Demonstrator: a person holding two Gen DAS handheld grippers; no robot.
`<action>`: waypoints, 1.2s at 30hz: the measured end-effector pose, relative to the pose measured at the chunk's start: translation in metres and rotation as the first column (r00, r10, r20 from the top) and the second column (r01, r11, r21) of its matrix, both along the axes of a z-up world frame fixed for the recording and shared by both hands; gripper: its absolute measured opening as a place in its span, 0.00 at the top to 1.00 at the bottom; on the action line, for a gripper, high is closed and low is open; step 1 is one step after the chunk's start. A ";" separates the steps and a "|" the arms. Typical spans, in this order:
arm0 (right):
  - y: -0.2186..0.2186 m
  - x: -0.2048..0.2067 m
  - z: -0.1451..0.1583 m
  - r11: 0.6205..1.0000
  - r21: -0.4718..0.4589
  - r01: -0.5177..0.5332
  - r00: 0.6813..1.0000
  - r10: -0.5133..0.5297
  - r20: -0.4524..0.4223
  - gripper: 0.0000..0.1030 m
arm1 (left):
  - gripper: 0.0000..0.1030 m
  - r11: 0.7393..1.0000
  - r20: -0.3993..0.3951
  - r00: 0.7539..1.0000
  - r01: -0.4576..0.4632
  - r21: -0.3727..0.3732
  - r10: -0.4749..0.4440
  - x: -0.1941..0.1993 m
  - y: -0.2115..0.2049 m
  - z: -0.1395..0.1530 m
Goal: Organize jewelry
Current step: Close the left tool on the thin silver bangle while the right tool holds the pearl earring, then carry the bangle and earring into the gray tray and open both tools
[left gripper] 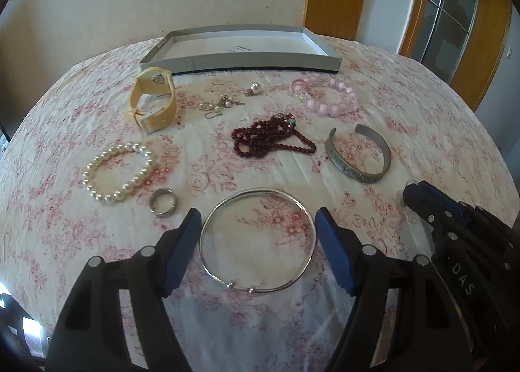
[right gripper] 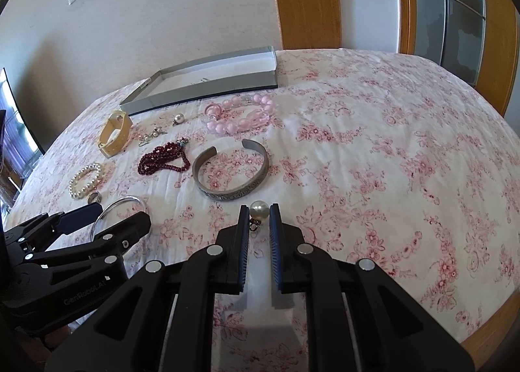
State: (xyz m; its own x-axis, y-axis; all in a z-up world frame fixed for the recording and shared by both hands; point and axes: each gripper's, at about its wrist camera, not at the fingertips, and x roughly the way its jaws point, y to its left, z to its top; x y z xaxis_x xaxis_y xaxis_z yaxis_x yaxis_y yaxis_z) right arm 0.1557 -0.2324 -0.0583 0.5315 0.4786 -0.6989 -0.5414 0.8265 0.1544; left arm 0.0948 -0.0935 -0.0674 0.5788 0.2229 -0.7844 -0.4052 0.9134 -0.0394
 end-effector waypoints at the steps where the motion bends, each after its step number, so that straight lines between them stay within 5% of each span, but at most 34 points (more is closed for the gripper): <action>1: 0.001 0.000 0.002 1.000 0.000 0.000 1.000 0.000 0.002 0.87 | 0.31 1.000 0.004 1.000 -0.001 -0.002 0.001 -0.001 0.002 0.002; 24: 0.073 0.014 0.073 0.997 0.033 0.065 0.997 -0.066 0.045 0.87 | 0.31 1.000 0.092 0.995 0.023 0.002 -0.023 -0.006 0.111 0.091; 36: 0.134 0.120 0.098 0.998 0.061 -0.018 0.999 0.016 0.037 0.87 | 0.31 0.999 0.117 0.992 -0.047 0.000 0.047 0.080 0.171 0.114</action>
